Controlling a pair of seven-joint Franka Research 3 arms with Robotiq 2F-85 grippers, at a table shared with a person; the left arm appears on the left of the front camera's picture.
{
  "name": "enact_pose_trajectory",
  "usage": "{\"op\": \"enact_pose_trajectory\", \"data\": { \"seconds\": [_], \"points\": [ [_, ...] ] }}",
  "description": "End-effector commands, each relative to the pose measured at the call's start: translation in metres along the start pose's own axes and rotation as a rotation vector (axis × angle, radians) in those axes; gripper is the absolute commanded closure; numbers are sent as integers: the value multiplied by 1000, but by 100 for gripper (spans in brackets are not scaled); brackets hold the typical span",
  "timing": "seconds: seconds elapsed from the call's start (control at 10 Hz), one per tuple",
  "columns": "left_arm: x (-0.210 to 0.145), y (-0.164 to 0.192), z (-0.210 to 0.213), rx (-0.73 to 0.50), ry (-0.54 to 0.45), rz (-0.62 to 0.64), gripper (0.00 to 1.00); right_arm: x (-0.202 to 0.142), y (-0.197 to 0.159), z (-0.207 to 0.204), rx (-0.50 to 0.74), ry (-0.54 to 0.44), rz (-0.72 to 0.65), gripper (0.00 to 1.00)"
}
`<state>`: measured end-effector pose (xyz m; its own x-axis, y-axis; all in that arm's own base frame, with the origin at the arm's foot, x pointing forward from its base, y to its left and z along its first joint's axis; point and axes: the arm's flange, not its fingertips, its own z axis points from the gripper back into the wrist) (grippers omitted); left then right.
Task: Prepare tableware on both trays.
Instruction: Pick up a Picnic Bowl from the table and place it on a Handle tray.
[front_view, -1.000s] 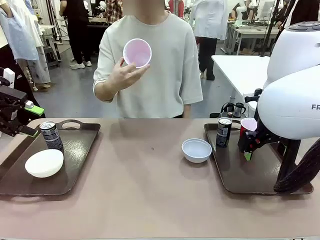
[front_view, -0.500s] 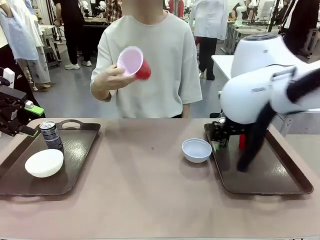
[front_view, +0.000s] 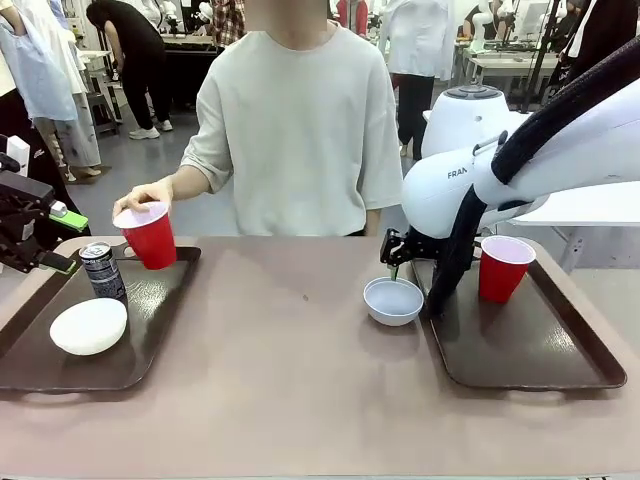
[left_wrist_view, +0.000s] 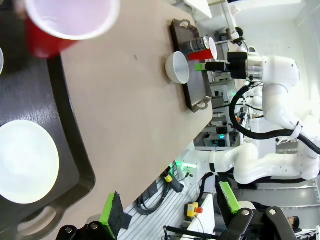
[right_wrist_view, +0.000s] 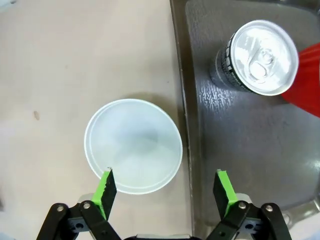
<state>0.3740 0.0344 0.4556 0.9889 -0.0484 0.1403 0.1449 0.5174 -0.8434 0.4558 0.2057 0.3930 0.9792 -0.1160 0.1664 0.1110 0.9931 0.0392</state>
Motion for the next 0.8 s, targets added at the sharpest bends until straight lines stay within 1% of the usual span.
{"op": "enact_pose_trajectory", "data": {
  "seconds": [0.0, 0.1, 0.2, 0.3, 0.5, 0.7],
  "points": [
    [-1, 1, 1, -19, -8, -23, 0, -5, -3, 6, -6, 3, 23, 0],
    [-1, 1, 1, -19, -8, -23, 0, 0, 0, 0, 0, 0, 0, 0],
    [-1, 1, 1, -19, -8, -23, 0, -1, 1, -7, 39, 39, 37, 0],
    [-1, 1, 1, -19, -8, -23, 0, 1, 1, -13, 74, 53, 40, 0],
    [-1, 1, 1, -19, -8, -23, 0, 9, -2, -27, 91, 73, 47, 0],
    [-1, 1, 1, -19, -8, -23, 0, 11, -5, -38, 75, 89, 43, 0]
  ]
}}
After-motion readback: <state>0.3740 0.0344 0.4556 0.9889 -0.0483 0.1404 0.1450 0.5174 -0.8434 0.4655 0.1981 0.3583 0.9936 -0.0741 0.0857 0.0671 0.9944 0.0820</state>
